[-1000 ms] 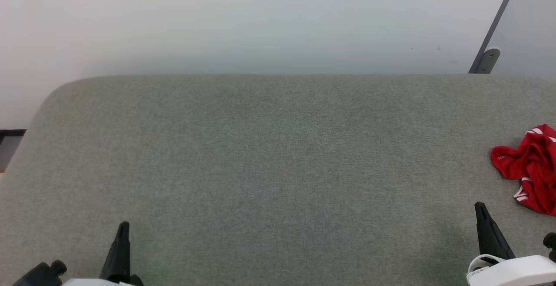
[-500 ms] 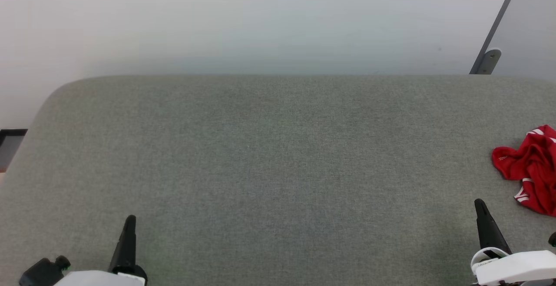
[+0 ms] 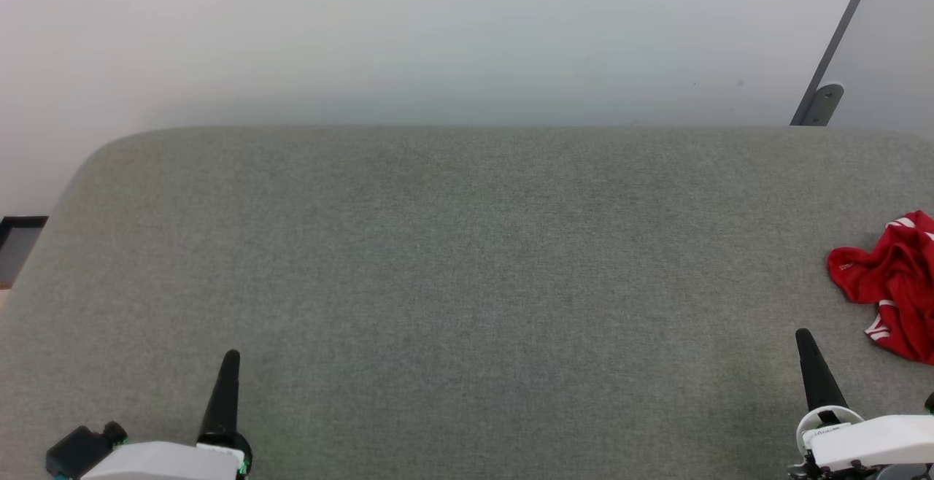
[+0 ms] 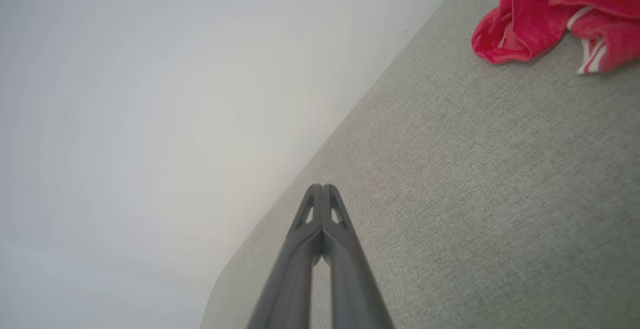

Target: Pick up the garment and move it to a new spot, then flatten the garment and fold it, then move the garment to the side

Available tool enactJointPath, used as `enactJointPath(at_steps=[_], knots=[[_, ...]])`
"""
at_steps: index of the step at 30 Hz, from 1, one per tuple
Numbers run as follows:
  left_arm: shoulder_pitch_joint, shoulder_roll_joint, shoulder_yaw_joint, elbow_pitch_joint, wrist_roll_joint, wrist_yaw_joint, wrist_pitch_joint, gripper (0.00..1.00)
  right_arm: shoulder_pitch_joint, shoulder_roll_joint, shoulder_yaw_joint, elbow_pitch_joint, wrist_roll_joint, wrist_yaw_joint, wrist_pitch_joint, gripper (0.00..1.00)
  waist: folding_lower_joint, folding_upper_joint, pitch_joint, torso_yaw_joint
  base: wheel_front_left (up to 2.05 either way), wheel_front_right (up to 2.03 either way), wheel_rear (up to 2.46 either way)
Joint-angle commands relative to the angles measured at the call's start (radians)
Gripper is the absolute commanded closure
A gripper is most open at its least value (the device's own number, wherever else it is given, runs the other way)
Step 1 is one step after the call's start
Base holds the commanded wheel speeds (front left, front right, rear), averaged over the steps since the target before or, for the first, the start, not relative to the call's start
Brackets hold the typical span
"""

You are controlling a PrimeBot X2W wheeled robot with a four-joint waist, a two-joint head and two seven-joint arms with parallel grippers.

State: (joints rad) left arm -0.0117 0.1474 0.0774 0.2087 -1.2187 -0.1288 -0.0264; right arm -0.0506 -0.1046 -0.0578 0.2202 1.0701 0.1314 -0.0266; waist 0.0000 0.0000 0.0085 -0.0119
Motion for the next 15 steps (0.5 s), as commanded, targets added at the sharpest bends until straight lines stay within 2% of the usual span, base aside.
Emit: enactJointPath(at_steps=[1,15], knots=[[-0.018,0.001,0.007,-0.005,-0.022,-0.002,0.007,1.00,-0.019,0.002,-0.006,-0.006,0.031,-0.001,0.004,1.00,0.0000,0.0000,0.000,0.000,0.00,0.00,0.00],[-0.042,-0.026,0.015,0.007,-0.124,-0.002,0.043,1.00,-0.032,0.015,-0.019,0.002,0.171,-0.001,0.042,1.00,0.0000,0.0000,-0.001,0.003,0.00,0.00,0.00]])
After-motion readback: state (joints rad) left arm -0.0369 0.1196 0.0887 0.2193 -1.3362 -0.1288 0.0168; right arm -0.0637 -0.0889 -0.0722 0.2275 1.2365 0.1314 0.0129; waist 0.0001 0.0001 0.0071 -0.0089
